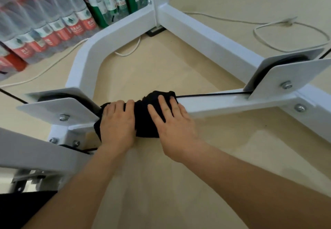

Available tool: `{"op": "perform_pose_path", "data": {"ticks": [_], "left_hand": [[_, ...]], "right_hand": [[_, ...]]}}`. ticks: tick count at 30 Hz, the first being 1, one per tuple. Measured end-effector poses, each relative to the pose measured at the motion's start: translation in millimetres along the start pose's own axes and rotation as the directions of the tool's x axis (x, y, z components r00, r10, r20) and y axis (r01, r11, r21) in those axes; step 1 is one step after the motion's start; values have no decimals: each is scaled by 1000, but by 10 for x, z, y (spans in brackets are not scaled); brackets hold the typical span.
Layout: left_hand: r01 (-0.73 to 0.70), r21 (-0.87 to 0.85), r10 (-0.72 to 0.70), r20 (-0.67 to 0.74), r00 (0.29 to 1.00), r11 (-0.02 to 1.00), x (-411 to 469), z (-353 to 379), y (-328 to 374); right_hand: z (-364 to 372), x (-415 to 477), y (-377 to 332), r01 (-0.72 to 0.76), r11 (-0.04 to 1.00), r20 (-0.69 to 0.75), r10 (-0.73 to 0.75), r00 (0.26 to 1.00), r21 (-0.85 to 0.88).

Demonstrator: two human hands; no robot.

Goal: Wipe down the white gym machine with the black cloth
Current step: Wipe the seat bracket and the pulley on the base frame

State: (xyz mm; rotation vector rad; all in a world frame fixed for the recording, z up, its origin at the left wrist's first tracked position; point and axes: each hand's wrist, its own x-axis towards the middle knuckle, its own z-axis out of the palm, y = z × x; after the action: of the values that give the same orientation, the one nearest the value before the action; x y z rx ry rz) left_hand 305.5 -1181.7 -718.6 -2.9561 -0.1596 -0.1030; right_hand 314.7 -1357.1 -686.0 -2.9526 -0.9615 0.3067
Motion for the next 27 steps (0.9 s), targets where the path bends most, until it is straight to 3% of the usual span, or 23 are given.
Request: {"op": "perform_pose_path", "data": {"ticks": [3, 8, 11, 12, 13, 14, 15, 16, 17, 18, 20, 21, 22, 24, 25, 27], "left_hand": [[-103, -15, 104, 93, 990, 995, 189, -159, 350], [-331, -125, 339, 50, 939, 935, 508, -338, 1278], [-356, -160, 360, -5, 933, 921, 539, -378, 1780], [-376, -159, 373, -48, 927, 913, 514, -374, 1883], [-405, -167, 398, -79, 914, 899, 480, -382, 1948], [-435, -215, 427, -85, 900, 875, 433, -402, 1964], [-445, -313, 446, -71, 892, 839, 375, -416, 1948], [-422, -443, 449, -49, 892, 791, 303, -457, 1919], [-356, -598, 410, -49, 911, 718, 192, -495, 1910], [-247, -745, 325, -43, 945, 619, 61, -581, 1932], [12, -925, 240, 111, 964, 380, -120, -764, 2066], [101, -948, 290, 192, 938, 301, -147, -815, 2169], [155, -955, 357, 241, 902, 251, -166, -848, 2259], [179, -965, 439, 248, 864, 192, -147, -902, 2355], [152, -971, 425, 219, 878, 186, -122, -908, 2365], [116, -976, 339, 174, 924, 185, -60, -900, 2332]], "right_hand": [[115, -290, 447, 36, 999, -69, -37, 997, -10], [302, -726, 1012, -193, 981, -209, 194, 959, 23], [373, -954, 1147, -326, 912, -204, 379, 903, 250], [411, -1029, 1155, -401, 824, -190, 503, 843, 400], [430, -1080, 1169, -471, 642, -120, 658, 743, 605], [402, -1105, 1187, -483, 353, 25, 788, 616, 801], [352, -1110, 1214, -397, 24, 201, 833, 515, 918], [305, -1101, 1238, -278, -260, 370, 783, 500, 925], [227, -1100, 1241, -203, -456, 482, 657, 579, 866], [145, -1108, 1236, -184, -560, 519, 529, 671, 808], [41, -1113, 1207, -157, -648, 511, 405, 758, 745], [36, -1103, 1218, -99, -671, 502, 439, 745, 735], [34, -1092, 1245, -30, -684, 503, 505, 702, 729], [21, -1060, 1342, 73, -665, 528, 650, 547, 743], [-7, -1018, 1416, 116, -646, 526, 700, 483, 754], [-71, -849, 1561, 215, -624, 501, 752, 429, 751]]}}
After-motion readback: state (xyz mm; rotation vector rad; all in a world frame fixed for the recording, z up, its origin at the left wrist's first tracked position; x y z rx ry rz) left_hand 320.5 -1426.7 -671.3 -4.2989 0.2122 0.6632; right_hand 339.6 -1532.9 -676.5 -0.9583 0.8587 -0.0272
